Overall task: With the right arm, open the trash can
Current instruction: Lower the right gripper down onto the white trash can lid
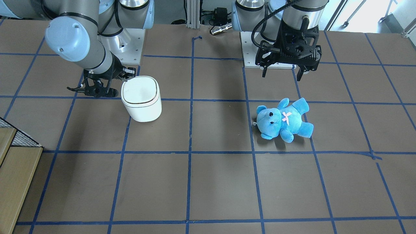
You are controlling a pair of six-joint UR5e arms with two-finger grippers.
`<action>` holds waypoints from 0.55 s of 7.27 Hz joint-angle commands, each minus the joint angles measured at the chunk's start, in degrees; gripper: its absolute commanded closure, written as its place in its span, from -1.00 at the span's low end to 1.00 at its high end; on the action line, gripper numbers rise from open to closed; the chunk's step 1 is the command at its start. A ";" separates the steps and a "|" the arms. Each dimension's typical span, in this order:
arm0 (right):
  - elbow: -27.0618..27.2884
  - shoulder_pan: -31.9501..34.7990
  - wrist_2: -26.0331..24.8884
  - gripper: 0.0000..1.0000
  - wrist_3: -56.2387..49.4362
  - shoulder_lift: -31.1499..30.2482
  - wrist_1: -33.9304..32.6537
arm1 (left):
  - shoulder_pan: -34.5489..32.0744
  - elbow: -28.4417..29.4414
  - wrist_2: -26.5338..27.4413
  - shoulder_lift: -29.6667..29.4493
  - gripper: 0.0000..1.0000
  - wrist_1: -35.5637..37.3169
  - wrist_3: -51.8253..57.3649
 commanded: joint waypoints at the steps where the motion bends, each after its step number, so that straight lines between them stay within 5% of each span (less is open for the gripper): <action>1: 0.76 0.00 -0.01 1.00 0.00 0.42 -0.82 | 0.00 0.00 0.00 0.00 -1.00 0.00 0.00; 4: 2.60 0.00 -0.27 1.00 0.09 1.03 -1.87 | 0.00 0.00 0.00 0.00 -1.00 0.00 0.00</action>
